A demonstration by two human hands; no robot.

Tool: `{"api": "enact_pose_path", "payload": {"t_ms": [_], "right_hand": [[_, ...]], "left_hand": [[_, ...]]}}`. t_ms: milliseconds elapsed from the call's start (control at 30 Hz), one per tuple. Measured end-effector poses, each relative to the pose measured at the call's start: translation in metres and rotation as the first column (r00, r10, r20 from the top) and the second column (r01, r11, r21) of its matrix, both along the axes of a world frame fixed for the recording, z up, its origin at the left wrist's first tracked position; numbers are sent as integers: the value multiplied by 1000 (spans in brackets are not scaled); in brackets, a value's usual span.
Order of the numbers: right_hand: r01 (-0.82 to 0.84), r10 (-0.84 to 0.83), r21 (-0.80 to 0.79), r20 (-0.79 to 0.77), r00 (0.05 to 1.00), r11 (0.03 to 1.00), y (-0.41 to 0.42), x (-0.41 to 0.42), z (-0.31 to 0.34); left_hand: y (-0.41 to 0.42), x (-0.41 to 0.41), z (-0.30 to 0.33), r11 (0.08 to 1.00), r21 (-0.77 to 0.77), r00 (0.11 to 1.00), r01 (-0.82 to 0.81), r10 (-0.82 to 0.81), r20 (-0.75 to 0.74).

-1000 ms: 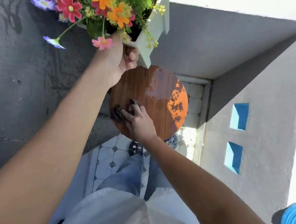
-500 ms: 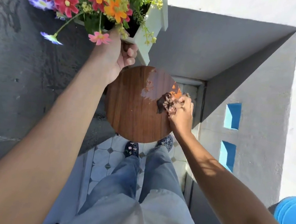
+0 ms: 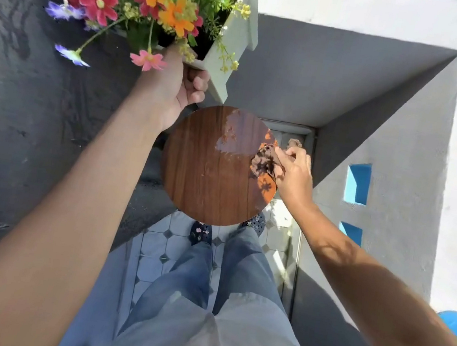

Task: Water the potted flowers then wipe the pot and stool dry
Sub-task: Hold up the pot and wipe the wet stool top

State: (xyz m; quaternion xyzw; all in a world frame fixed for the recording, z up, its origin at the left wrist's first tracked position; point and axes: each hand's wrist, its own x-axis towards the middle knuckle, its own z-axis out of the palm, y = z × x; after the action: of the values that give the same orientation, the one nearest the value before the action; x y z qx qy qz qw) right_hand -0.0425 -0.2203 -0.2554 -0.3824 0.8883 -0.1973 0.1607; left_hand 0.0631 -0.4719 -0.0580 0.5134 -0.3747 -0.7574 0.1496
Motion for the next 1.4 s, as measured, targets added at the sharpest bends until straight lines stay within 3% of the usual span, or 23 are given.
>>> {"api": "enact_pose_path", "payload": {"t_ms": [100, 167, 267, 400, 433, 467, 533, 567, 667, 733, 767, 833, 933, 967, 1000, 1033, 1100, 1167, 1200, 1267, 1300, 1367, 1400], "right_hand": [[30, -30, -7, 13, 999, 1000, -28, 9, -7], [-220, 220, -8, -3, 975, 975, -29, 43, -14], [-642, 642, -54, -9, 766, 765, -14, 97, -13], [-831, 827, -106, -94, 555, 546, -26, 101, -18], [-811, 803, -100, -115, 585, 577, -38, 88, -20], [-732, 722, -98, -120, 681, 674, -51, 70, -23], [-421, 415, -48, -96, 905, 906, -83, 28, -25], [-264, 262, -18, -88, 961, 964, -100, 10, -24], [6, -3, 36, -79, 997, 999, -146, -3, -23], [-17, 18, 11, -113, 993, 1000, -165, 23, -21], [-120, 119, -3, -116, 986, 993, -169, 42, -21], [-447, 441, -28, -123, 889, 894, -168, 81, -23], [-891, 886, -3, -103, 451, 453, -154, 119, -22], [-944, 940, 7, -97, 328, 330, -150, 123, -22], [-961, 955, 10, -109, 274, 277, -149, 121, -22], [-950, 941, 9, -141, 308, 312, -152, 114, -19], [-814, 803, -5, -158, 575, 581, -162, 89, -20], [-467, 463, -18, -98, 881, 884, -174, 61, -16], [-291, 290, -17, -65, 955, 956, -179, 52, -17], [-121, 121, -15, -37, 992, 992, -180, 51, -16], [-158, 157, -10, -49, 986, 987, -175, 58, -13], [-403, 401, -25, -63, 914, 915, -152, 76, -10], [-554, 552, -37, -53, 832, 831, -134, 85, -12]], "left_hand": [[-2, -4, 0, 1000, 9, 1000, -4, 4, -2], [-5, -7, 1, 1000, 16, 1000, -13, 13, 1], [-8, -10, 1, 1000, 17, 1000, -20, 20, 0], [-11, -12, -1, 1000, 11, 1000, -16, 16, 1], [-13, -11, -1, 1000, 10, 1000, -13, 13, 2], [-13, -11, -2, 1000, 11, 1000, -9, 9, 4], [-14, -10, -2, 1000, 8, 1000, -9, 9, 2], [-14, -10, -2, 1000, 3, 1000, -10, 10, -3], [-12, -10, 0, 1000, -6, 1000, -14, 14, -18], [-11, -10, 1, 1000, -10, 999, -23, 23, -22], [-11, -10, 1, 1000, -12, 999, -25, 25, -23], [-11, -10, 0, 1000, -13, 999, -25, 24, -25], [-12, -10, -2, 999, -4, 999, -32, 31, -19], [-13, -10, -2, 999, -2, 999, -34, 34, -12], [-13, -10, -2, 999, -3, 999, -34, 34, -3], [-13, -10, -1, 999, -4, 1000, -32, 32, 2], [-12, -10, -1, 1000, -10, 1000, -26, 26, 4], [-12, -9, -1, 999, -15, 1000, -30, 31, 7], [-12, -9, -2, 999, -15, 999, -33, 33, 8], [-11, -10, -2, 999, -10, 999, -38, 38, 10], [-10, -10, -2, 999, -5, 999, -42, 42, 12], [-9, -11, -3, 999, -5, 999, -47, 47, 14], [-9, -11, -3, 999, -10, 999, -44, 44, 15]]}}
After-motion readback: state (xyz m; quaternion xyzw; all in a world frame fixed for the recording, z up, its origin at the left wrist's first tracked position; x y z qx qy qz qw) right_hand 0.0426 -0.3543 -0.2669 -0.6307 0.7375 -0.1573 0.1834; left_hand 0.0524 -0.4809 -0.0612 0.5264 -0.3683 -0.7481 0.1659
